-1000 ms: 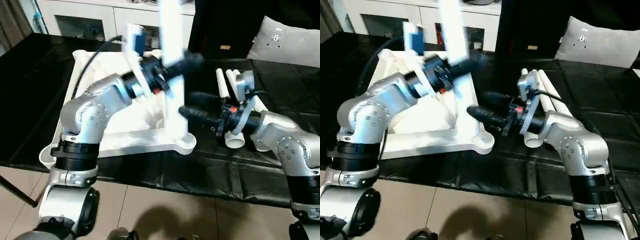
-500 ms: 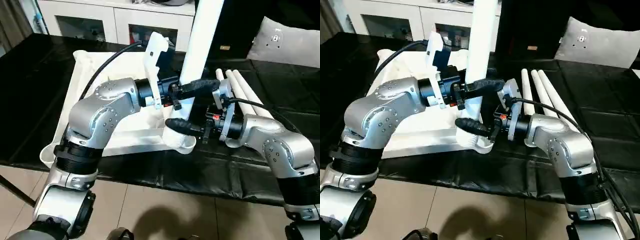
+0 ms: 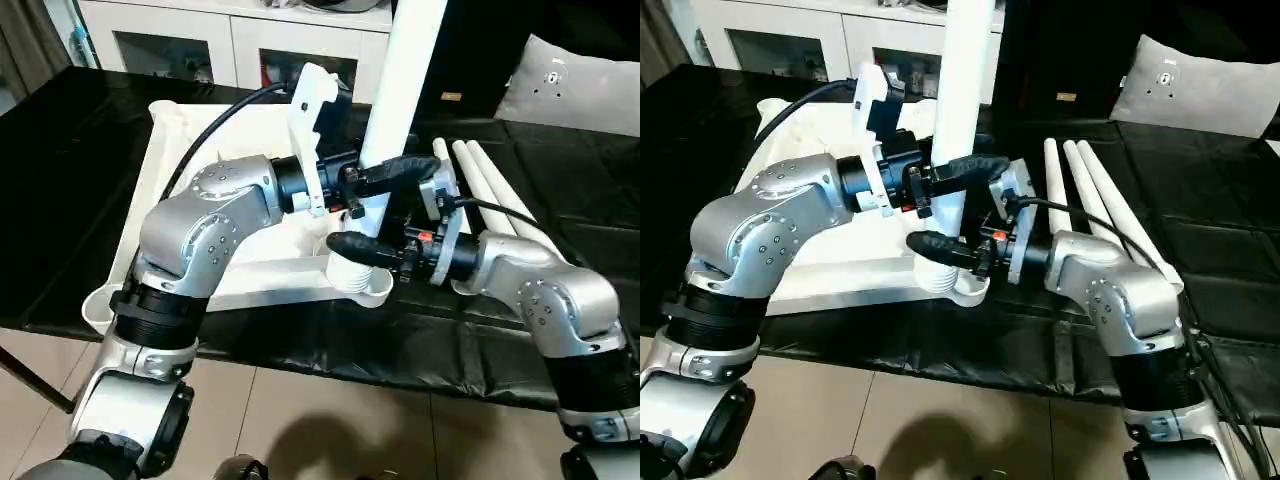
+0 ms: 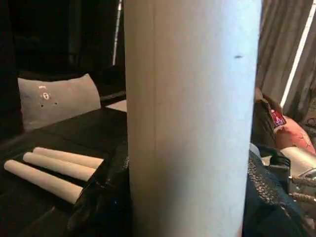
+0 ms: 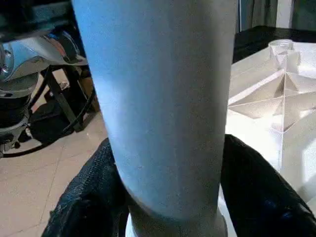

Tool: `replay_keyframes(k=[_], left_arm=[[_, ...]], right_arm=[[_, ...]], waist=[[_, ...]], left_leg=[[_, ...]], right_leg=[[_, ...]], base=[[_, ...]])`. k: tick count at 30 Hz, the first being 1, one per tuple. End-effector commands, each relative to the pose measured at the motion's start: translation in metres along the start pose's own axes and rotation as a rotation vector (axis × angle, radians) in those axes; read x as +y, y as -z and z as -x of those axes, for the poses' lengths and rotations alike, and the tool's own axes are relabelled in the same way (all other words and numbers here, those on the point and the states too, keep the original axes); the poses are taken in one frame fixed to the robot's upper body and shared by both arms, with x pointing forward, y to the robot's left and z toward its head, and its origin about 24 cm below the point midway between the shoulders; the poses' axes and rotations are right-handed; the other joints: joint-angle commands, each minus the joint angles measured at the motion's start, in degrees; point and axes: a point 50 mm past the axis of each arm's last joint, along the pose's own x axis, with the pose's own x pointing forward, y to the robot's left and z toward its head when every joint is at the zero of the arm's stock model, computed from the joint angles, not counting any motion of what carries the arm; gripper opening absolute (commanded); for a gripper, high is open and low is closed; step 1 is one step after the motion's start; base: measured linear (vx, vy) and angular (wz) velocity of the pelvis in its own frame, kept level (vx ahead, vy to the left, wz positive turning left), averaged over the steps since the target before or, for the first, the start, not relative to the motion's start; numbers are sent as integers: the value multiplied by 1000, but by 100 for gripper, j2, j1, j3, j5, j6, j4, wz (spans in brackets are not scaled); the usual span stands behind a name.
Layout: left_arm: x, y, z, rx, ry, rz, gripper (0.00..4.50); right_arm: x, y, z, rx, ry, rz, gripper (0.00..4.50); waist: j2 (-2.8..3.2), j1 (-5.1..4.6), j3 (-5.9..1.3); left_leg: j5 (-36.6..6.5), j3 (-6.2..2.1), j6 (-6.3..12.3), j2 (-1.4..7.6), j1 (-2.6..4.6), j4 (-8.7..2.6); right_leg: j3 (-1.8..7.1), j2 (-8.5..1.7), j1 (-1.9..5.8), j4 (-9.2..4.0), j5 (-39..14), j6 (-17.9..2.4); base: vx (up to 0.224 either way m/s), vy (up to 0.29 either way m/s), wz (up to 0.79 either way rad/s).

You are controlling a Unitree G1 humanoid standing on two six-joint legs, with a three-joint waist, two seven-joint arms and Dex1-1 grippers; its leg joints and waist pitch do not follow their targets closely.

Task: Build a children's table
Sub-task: Pick table leg

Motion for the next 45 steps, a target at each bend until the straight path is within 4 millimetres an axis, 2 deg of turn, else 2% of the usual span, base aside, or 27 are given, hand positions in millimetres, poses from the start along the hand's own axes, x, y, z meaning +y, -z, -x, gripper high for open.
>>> replay_keyframes(k=[1, 3, 9, 10, 13, 14, 16, 17, 19, 22, 25, 28, 29, 30, 33, 35, 36, 39, 42, 43, 44, 45], left_arm=[[-8, -8, -5, -26, 42, -20, 188], [-7, -8, -5, -28, 38, -13, 188], [-4, -8, -4, -19, 10, 1, 188], [-4, -9, -4, -29, 17, 20, 244], [-9, -12, -4, -60, 58, 38, 264], [-11, -13, -4, -87, 67, 62, 286], [-14, -16, -5, -122, 83, 87, 298], [-15, -18, -5, -156, 92, 109, 298], [-20, -20, -7, -190, 117, 131, 331], [-26, -24, -9, -235, 147, 168, 342], [-32, -27, -12, -275, 180, 207, 382], [-36, -26, -16, -282, 194, 219, 386], [-36, -26, -17, -293, 182, 216, 417], [-36, -26, -17, -293, 182, 216, 425], [-32, -29, -17, -347, 140, 218, 430], [-19, -33, -9, -418, 72, 241, 431], [-11, -31, -3, -404, 17, 221, 431], [-5, -29, 3, -384, -28, 201, 431], [10, -2, 17, -137, -178, 39, 431], [14, 8, 22, -45, -204, -21, 431], [15, 18, 28, 31, -213, -70, 431], [16, 22, 30, 57, -211, -80, 431]], right_arm=[[-1, 3, 1, 9, 11, -20, 233], [-2, 3, 2, 9, 11, -21, 214], [-2, 5, 3, 16, 16, -15, 201], [-1, 6, 3, 16, 9, -12, 200], [1, 6, 2, 6, 5, -8, 197], [1, 6, 1, -2, 10, -13, 194], [1, 6, 1, -13, 17, -18, 193], [2, 6, 0, -25, 11, -28, 193], [0, 8, -1, -38, 28, -48, 192], [-1, 9, -2, -45, 54, -38, 191], [-1, 10, -3, -49, 78, -24, 191], [-2, 11, -6, -43, 113, 0, 191], [-2, 11, -7, -46, 125, 4, 191], [-2, 11, -7, -46, 125, 4, 191], [-3, 10, -9, -70, 147, 0, 191], [-7, 7, -6, -126, 201, -6, 191], [-10, 6, -4, -144, 244, -8, 191], [-12, 6, -1, -156, 279, -9, 190], [-22, 11, 13, -132, 449, 26, 190], [-25, 12, 19, -128, 493, 31, 190], [-26, 13, 25, -125, 525, 34, 190], [-28, 15, 27, -110, 543, 39, 190]], waist=[[-18, 20, -447], [-19, 23, -441], [-20, 21, -445], [-21, 24, -446], [-23, 33, -443], [-25, 32, -446], [-22, 32, -445], [-3, 33, -446], [-18, 32, -446], [-27, 30, -440], [-32, 29, -439], [-34, 23, -433], [-30, 22, -432], [-29, 22, -435], [-31, 22, -435], [-24, 11, -436], [-22, 9, -433], [-5, -2, -433], [19, -34, -437], [42, -15, -439], [32, -34, -428], [53, -33, -441]], left_leg=[[-434, -22, 44, 243, 54, -407], [-454, -21, 36, 244, 56, -409], [-418, -21, 39, 245, 54, -405], [-416, -23, 41, 247, 57, -406], [-418, -19, 53, 241, 50, -404], [-418, -19, 46, 244, 50, -404], [-438, -18, 48, 247, 53, -401], [-443, -24, 53, 248, 52, -403], [-456, -22, 67, 246, 47, -402], [-445, -20, 69, 251, 42, -403], [-475, -16, 66, 241, 45, -405], [-475, -15, 53, 239, 45, -407], [-491, -16, 55, 241, 47, -410], [-510, -17, 53, 242, 53, -410], [-486, -21, 48, 243, 46, -413], [-507, -18, 34, 233, 40, -408], [-519, -22, 29, 236, 40, -417], [-562, -23, -15, 232, 61, -428], [-521, -28, -97, 236, 78, -443], [-530, -48, -91, 235, 81, -448], [-553, -39, -120, 239, 78, -461], [-553, -30, -168, 242, 91, -458]], right_leg=[[240, -443, 382, -377, -585, -1157], [242, -446, 379, -388, -652, -1139], [242, -443, 378, -376, -591, -1149], [240, -445, 378, -376, -592, -1153], [239, -449, 380, -380, -600, -1199], [239, -451, 382, -375, -592, -1207], [235, -452, 374, -375, -591, -1237], [234, -450, 376, -379, -595, -1240], [237, -450, 385, -377, -582, -1244], [236, -449, 381, -386, -594, -1246], [237, -440, 379, -396, -680, -1208], [240, -433, 372, -411, -752, -1118], [240, -433, 370, -414, -780, -1105], [241, -437, 372, -421, -818, -1085], [243, -432, 378, -420, -792, -1059], [239, -438, 381, -428, -754, -1094], [240, -438, 379, -432, -784, -1084], [239, -411, 362, -432, -858, -968], [242, -398, 349, -419, -855, -774], [240, -401, 346, -434, -879, -708], [250, -396, 340, -431, -925, -631], [256, -398, 335, -425, -877, -622]], base=[[0, 0, 0], [0, 0, 0], [0, 0, 0], [0, 0, 0], [0, 0, 0], [0, 0, 0], [0, 0, 0], [0, 0, 0], [0, 0, 0], [0, 0, 0], [0, 0, 0], [0, 0, 0], [0, 0, 0], [0, 0, 0], [0, 0, 0], [0, 0, 0], [0, 0, 0], [0, 0, 0], [0, 0, 0], [0, 0, 0], [0, 0, 0], [0, 0, 0]])
